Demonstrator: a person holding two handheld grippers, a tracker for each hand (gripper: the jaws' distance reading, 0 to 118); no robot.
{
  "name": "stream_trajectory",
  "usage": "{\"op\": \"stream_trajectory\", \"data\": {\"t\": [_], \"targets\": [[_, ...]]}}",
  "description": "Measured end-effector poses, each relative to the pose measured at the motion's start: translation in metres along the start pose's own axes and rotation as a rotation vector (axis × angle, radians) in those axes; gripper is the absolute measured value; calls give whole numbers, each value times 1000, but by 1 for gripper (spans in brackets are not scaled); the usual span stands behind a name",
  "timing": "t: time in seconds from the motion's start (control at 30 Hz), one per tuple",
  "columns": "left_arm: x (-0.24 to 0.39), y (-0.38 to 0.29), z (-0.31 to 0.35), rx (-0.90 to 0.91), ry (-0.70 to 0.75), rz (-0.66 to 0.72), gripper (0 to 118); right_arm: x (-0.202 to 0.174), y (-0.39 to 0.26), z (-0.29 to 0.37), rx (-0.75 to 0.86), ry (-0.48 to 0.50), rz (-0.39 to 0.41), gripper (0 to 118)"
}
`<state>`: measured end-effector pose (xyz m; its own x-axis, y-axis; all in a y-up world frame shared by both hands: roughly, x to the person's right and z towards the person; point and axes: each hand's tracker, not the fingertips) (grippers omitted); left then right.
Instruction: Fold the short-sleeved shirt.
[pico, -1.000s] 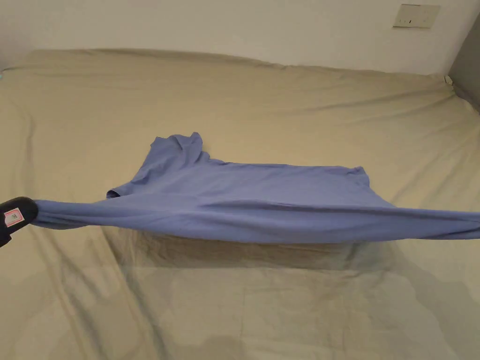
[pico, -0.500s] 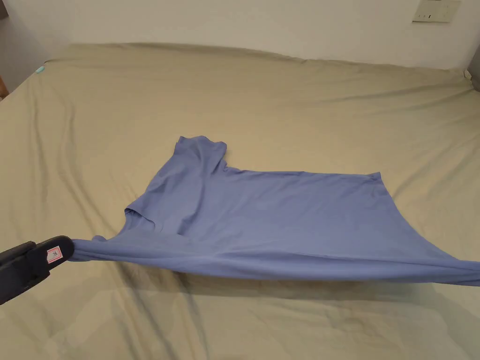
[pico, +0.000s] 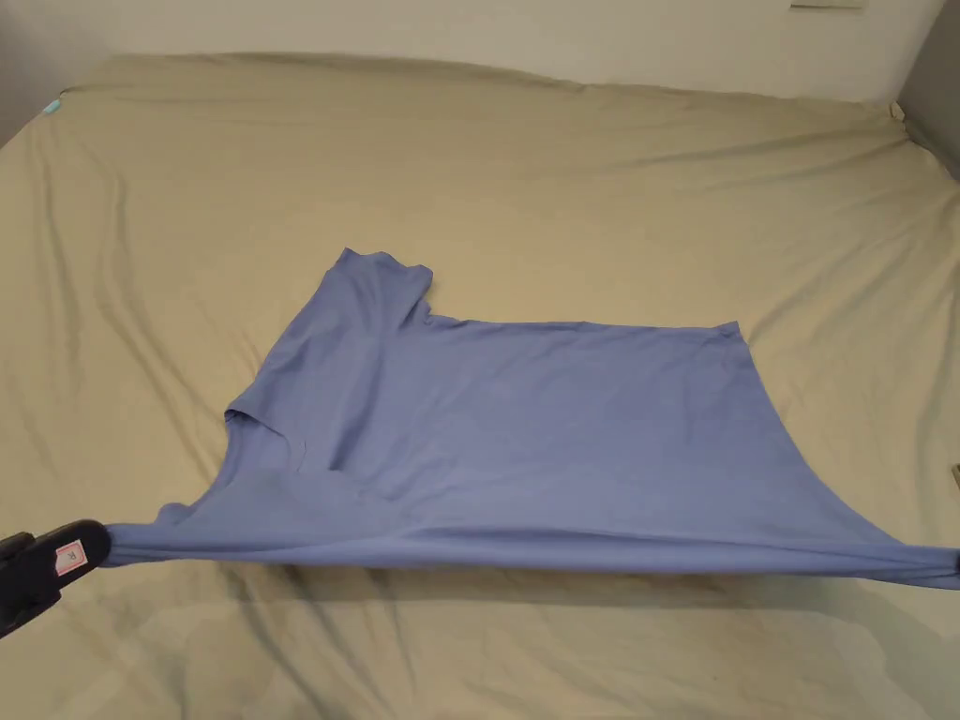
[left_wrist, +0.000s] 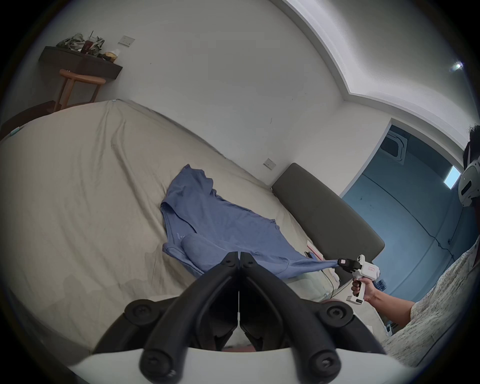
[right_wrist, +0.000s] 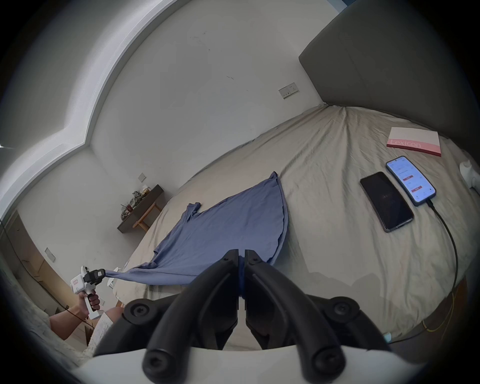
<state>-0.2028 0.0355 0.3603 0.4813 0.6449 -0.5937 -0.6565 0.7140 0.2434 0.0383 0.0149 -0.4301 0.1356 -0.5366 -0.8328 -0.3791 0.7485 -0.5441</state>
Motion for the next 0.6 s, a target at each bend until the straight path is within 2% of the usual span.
{"op": "stream_trajectory", "data": {"t": [0.37, 0.6], "targets": [[-12, -29, 13, -50, 50, 40, 0, 10, -32, 10, -49, -27, -17, 2], [-30, -46, 2, -129, 89, 47, 0, 24, -52, -3, -126, -84, -5, 2]]}}
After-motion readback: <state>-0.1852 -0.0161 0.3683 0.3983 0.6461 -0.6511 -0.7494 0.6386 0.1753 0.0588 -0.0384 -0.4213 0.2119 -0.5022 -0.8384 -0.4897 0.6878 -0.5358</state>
